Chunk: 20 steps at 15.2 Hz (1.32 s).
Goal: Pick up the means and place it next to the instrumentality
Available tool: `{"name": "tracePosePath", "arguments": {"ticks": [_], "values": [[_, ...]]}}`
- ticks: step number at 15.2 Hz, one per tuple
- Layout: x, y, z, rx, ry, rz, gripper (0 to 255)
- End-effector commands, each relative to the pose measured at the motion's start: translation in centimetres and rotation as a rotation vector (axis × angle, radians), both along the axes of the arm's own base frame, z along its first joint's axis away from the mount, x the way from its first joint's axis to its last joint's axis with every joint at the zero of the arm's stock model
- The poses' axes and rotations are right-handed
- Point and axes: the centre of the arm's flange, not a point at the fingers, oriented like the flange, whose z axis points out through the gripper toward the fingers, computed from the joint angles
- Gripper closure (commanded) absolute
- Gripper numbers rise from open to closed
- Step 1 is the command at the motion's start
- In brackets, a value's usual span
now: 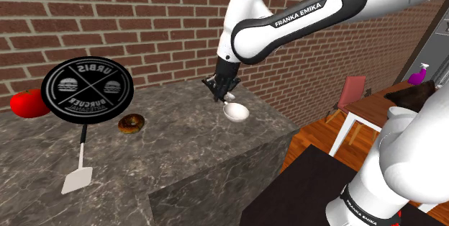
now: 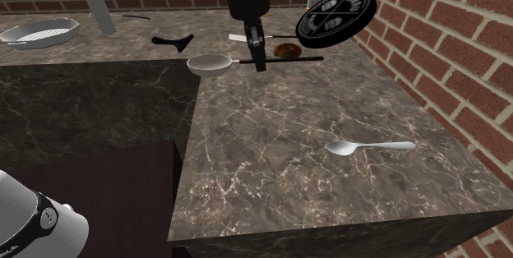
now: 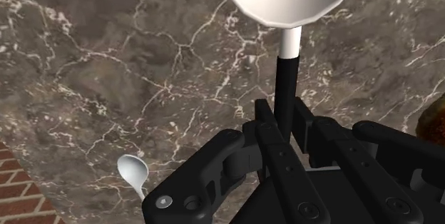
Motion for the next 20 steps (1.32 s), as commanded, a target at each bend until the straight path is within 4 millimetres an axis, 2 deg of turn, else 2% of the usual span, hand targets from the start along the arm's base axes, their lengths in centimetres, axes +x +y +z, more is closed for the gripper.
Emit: {"name": "tracePosePath", "arguments": {"ticks": [1, 19, 20], "values": [[-0.6, 2.6, 0.0, 0.000, 0.000, -0.003, 255], [-4.1, 26.4, 0.2, 0.000, 0.000, -0.003, 255], [-4.1, 26.4, -0.4, 0.000, 0.000, -0.003, 255]]}}
